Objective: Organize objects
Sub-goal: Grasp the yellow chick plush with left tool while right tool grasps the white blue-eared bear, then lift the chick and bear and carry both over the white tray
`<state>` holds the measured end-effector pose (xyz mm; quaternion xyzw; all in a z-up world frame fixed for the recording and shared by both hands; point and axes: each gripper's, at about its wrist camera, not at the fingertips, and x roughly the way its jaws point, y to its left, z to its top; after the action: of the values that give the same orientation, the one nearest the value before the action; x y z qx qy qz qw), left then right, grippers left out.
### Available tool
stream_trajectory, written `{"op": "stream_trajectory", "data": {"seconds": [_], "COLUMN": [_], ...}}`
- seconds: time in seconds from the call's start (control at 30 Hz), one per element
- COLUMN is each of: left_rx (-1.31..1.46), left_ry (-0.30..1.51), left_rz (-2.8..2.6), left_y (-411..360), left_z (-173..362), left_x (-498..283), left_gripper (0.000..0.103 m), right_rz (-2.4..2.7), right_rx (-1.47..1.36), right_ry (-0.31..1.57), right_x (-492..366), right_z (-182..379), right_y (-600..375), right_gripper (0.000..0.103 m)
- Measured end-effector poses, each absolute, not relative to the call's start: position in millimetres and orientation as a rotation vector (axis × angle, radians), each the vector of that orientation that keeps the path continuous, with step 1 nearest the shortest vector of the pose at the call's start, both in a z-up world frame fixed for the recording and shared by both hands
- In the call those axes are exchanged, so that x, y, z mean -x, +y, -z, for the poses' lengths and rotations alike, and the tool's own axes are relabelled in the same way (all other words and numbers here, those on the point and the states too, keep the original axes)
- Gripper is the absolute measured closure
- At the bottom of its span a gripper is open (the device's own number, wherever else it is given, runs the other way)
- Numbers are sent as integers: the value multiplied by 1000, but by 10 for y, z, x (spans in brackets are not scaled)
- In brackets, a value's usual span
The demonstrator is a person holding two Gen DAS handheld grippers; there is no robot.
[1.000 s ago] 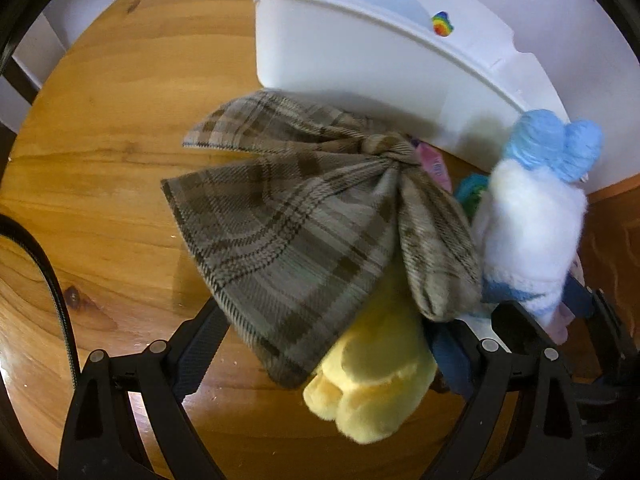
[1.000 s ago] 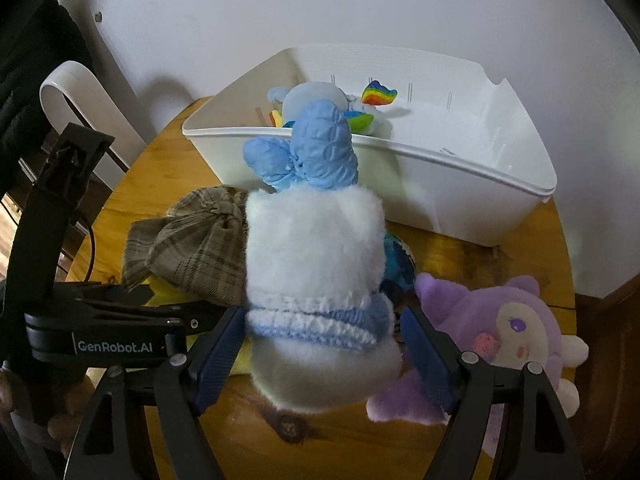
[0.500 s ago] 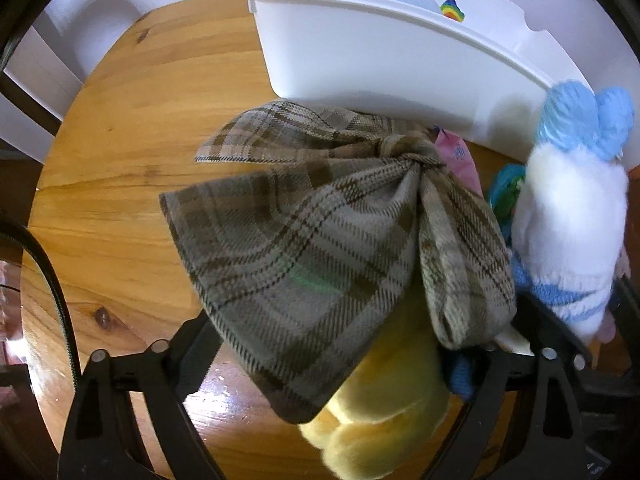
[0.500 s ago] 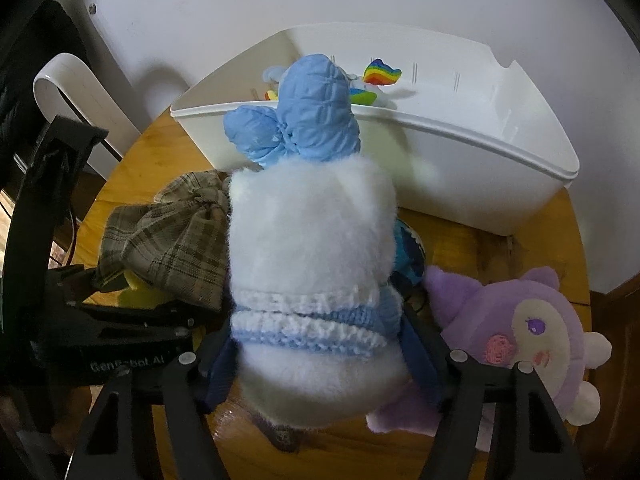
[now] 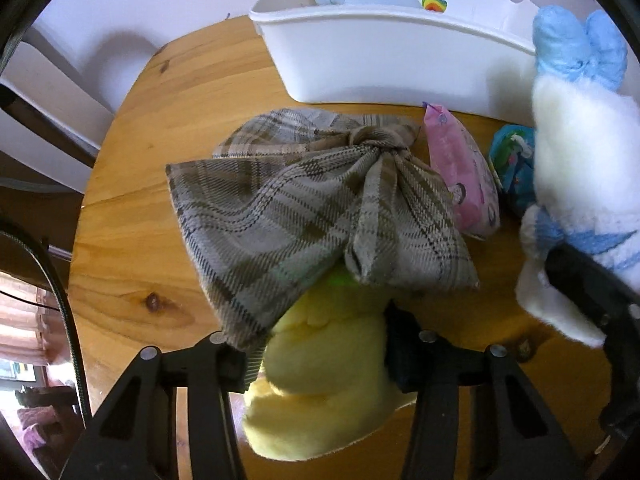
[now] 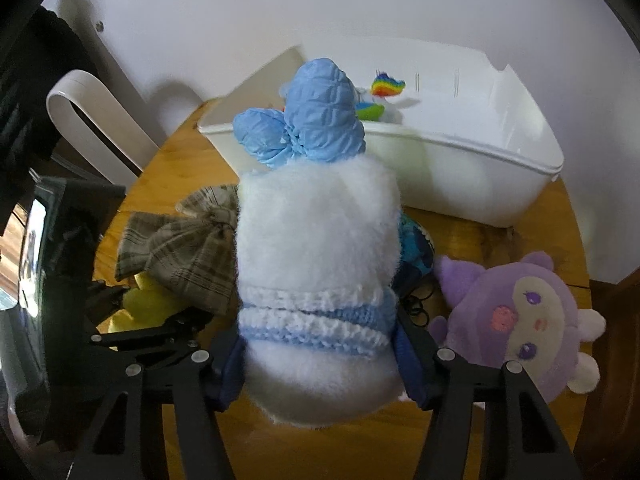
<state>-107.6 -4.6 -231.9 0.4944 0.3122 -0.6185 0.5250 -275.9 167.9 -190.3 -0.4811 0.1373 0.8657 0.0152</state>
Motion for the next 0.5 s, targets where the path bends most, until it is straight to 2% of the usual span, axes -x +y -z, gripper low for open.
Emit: {"op": "stream_trajectory", "data": {"seconds": [0.2, 0.5], "left_rx": [-1156, -1070], "left_ry": [716, 614], "left_rz": [1494, 1553], "left_y": [-121, 261], "left_z": [2108, 1502], "left_x": [1158, 956], "left_gripper": [51, 50], "right_rz": [-2740, -2813], "right_rx": [1415, 1262], "right_ry": [422, 394], "right_x": [2573, 2161], "right_z": [1588, 1087], "right_y": [1583, 1429], "right_gripper": [40, 40]}}
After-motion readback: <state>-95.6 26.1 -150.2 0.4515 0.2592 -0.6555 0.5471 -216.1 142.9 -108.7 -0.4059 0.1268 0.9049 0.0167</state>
